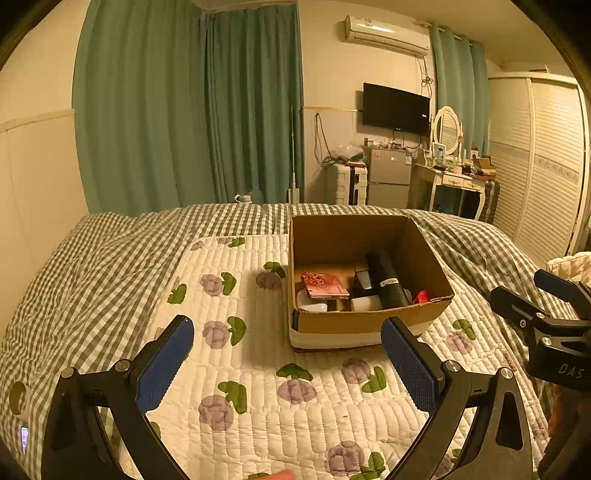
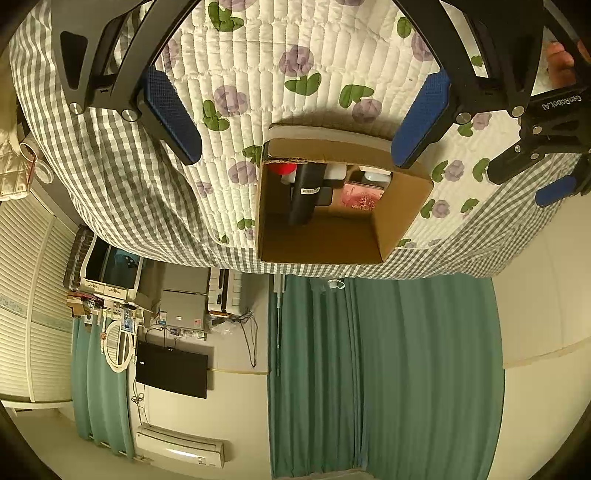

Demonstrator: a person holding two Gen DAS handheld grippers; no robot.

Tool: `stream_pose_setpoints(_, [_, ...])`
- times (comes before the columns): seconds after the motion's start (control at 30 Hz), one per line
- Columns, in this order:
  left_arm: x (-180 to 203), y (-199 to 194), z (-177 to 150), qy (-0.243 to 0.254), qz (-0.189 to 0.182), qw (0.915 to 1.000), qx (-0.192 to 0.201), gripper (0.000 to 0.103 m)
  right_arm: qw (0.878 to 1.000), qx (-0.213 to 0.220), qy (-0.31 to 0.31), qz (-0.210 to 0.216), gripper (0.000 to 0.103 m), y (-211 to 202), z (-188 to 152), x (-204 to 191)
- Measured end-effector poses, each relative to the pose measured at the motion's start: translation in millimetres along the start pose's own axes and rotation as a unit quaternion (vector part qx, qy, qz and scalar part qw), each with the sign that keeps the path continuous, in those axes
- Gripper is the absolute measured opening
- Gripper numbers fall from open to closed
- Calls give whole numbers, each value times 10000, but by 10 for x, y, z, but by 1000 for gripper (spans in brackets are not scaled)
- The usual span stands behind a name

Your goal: Organize rigid objects

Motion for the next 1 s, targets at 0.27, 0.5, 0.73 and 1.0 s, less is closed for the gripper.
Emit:
stream_pose_setpoints(0.27, [14, -9, -3, 41, -11, 10000, 20, 103, 10000, -39, -22, -23, 103, 4, -28, 8])
stream_pose_setpoints(0.5, [21, -20, -8, 49, -4, 10000, 39, 103, 10000, -58, -14, -11, 103, 16, -37, 14])
stream_pose_setpoints(0.73, [36, -30, -28, 75, -1, 10000, 52, 103, 9999, -104, 11, -23, 103, 31, -67, 34])
stream_pose_setpoints(1.0, [38, -25, -45, 99, 31, 9999, 45, 103, 9999, -150, 16, 6, 103, 50, -69, 41])
Point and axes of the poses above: each gripper's, at about its wrist camera, not at the fingertips, and y roughly the way its jaws point, x to its right, z to its top, the point moved 2 cm from there along y, roughly the way its jaws point, and after that the axes turned 15 degrees about z, right-handed, at the moved point
